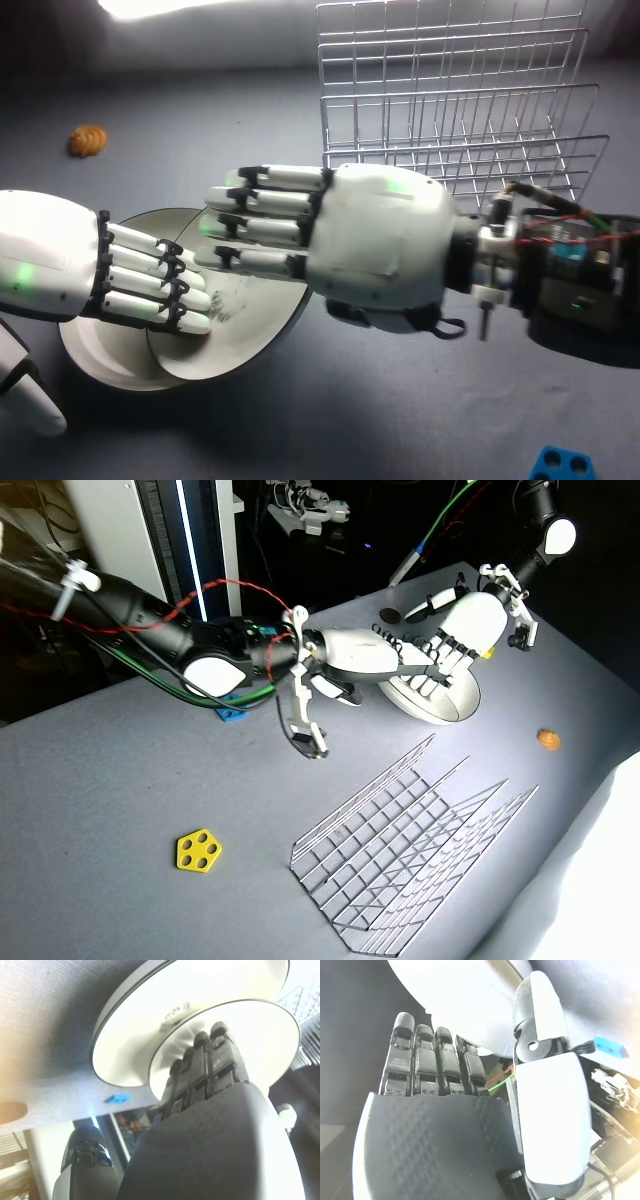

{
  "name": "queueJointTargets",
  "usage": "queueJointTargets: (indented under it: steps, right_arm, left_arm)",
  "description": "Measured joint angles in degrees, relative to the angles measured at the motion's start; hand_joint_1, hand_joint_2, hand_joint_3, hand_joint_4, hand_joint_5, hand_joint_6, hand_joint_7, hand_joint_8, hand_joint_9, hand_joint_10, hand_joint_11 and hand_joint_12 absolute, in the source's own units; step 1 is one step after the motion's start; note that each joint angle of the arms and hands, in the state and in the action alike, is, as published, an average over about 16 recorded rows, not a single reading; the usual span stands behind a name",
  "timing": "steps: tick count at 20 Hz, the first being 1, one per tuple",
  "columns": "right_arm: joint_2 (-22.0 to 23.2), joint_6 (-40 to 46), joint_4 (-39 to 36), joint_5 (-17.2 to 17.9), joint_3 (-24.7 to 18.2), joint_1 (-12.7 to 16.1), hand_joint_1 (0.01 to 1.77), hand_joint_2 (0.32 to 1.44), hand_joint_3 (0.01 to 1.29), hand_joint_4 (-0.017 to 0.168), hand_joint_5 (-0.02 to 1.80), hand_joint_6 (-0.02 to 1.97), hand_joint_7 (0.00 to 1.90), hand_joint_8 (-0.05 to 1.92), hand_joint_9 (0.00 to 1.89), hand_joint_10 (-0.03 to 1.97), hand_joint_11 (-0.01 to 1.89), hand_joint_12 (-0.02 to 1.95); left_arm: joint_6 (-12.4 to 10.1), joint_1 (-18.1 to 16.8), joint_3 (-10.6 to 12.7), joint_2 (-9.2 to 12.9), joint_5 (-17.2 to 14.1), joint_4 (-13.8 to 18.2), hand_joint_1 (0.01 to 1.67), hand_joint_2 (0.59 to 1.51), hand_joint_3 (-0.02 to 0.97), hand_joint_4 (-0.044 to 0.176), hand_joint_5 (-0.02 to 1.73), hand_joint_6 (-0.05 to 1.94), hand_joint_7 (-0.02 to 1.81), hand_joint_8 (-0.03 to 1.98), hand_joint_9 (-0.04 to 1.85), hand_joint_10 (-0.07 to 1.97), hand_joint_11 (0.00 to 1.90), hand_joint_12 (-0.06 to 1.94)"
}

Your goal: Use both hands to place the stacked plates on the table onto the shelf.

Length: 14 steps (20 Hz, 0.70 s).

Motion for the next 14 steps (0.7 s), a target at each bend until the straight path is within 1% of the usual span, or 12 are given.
queueJointTargets:
  steps: [3,5,8,10,12,14]
  right_arm:
    - [-3.09,-1.26,1.12,-0.07,2.66,0.25,1.13,1.09,0.02,0.006,0.21,0.02,0.15,0.01,0.10,0.01,0.02,0.49]
    - [-4.69,-1.57,1.61,-0.23,4.09,0.47,1.13,1.10,0.02,0.006,0.26,0.02,0.21,0.01,0.16,0.02,0.02,0.61]
    - [-6.41,-1.69,2.10,-0.56,5.64,0.81,1.12,1.11,0.02,0.006,0.36,0.02,0.32,0.01,0.27,0.03,0.04,0.79]
    - [-7.16,-1.70,2.26,-0.76,6.32,0.97,1.12,1.11,0.02,0.006,0.42,0.02,0.40,0.01,0.35,0.04,0.07,0.86]
    - [-7.58,-1.72,2.34,-0.83,6.59,1.06,1.11,1.12,0.02,0.005,0.49,0.07,0.48,0.04,0.45,0.04,0.12,0.94]
    - [-7.60,-1.76,2.51,-0.74,6.36,1.14,1.10,1.12,0.02,0.004,0.55,0.18,0.56,0.12,0.56,0.06,0.19,1.03]
  left_arm:
    - [0.00,-0.08,0.19,-0.08,-0.04,0.05,0.02,1.065,0.017,0.000,-0.01,-0.02,-0.01,-0.02,0.02,0.01,0.01,0.00]
    - [0.00,-0.13,0.32,-0.13,-0.06,0.09,0.02,1.066,0.017,0.000,0.00,-0.02,-0.01,-0.02,0.02,0.01,0.01,0.00]
    - [0.00,-0.19,0.46,-0.18,-0.07,0.13,0.02,1.066,0.017,0.000,0.00,-0.02,-0.01,-0.02,0.02,0.01,0.01,0.00]
    - [-0.01,-0.19,0.51,-0.20,-0.07,0.12,0.02,1.066,0.017,0.000,0.00,-0.02,-0.01,-0.02,0.02,0.01,0.01,0.00]
    - [-0.01,-0.19,0.52,-0.19,-0.07,0.12,0.02,1.067,0.017,0.000,0.00,-0.02,-0.01,-0.02,0.02,0.01,0.01,0.00]
    - [-0.04,-0.18,0.54,-0.18,-0.07,0.12,0.02,1.069,0.017,-0.001,0.00,-0.02,-0.01,-0.02,0.02,0.01,0.01,0.00]
